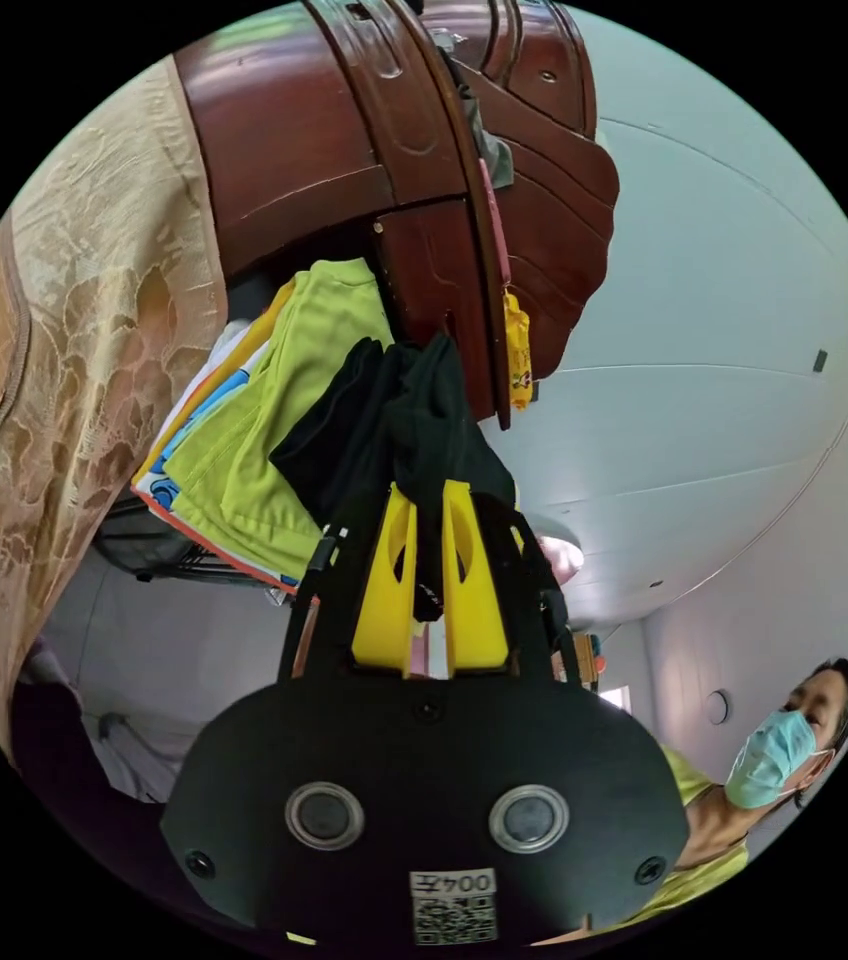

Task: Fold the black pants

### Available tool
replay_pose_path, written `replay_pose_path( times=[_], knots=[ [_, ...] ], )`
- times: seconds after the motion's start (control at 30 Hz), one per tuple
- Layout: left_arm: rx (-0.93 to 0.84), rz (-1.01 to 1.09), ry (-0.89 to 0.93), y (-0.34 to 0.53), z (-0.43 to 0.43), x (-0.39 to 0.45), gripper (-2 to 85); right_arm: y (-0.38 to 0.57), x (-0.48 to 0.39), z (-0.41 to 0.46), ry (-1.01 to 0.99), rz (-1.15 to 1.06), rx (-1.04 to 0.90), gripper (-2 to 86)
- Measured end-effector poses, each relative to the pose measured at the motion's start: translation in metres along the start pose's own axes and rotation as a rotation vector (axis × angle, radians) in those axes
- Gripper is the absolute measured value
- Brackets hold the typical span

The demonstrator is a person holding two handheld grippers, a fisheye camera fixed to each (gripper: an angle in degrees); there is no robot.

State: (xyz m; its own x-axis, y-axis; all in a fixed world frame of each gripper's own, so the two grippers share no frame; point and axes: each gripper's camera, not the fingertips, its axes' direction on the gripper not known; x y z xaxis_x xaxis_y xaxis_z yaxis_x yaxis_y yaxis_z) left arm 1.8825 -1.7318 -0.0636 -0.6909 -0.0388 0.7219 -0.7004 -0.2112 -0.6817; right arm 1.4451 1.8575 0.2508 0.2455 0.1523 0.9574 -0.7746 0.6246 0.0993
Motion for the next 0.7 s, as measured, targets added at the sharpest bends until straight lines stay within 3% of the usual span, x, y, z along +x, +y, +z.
replay_pose_path(
  times=[0.1, 0.2, 0.3, 0.43, 0.53, 0.6, 0.7],
  knots=[
    [0.004, -0.002, 0.021, -0.007, 0.018, -0.024, 4.9, 0.052, -0.01, -0.032, 0.057, -0.04, 0.056, 18.4],
    [0.013, -0.014, 0.036, -0.012, 0.036, -0.045, 4.9, 0.08, -0.012, -0.035, 0.103, -0.044, -0.017, 17.9],
    [0.028, -0.002, 0.039, -0.016, 0.054, -0.054, 5.2, 0.077, -0.01, -0.033, 0.109, -0.053, -0.099, 8.9],
    [-0.003, 0.053, -0.045, -0.022, 0.077, -0.06, 6.2, 0.067, -0.01, -0.051, 0.161, -0.052, -0.114, 7.6],
    [0.001, 0.006, -0.016, -0.019, 0.093, -0.092, 7.9, 0.075, 0.019, -0.062, 0.049, 0.052, -0.15, 8.9],
    [0.05, -0.008, 0.033, -0.011, 0.093, -0.113, 9.8, 0.079, 0.031, -0.08, -0.036, 0.088, -0.095, 9.9],
    [0.174, -0.032, 0.04, 0.0, 0.071, -0.129, 11.1, 0.076, 0.03, -0.12, 0.072, 0.046, 0.049, 11.7]
  ],
)
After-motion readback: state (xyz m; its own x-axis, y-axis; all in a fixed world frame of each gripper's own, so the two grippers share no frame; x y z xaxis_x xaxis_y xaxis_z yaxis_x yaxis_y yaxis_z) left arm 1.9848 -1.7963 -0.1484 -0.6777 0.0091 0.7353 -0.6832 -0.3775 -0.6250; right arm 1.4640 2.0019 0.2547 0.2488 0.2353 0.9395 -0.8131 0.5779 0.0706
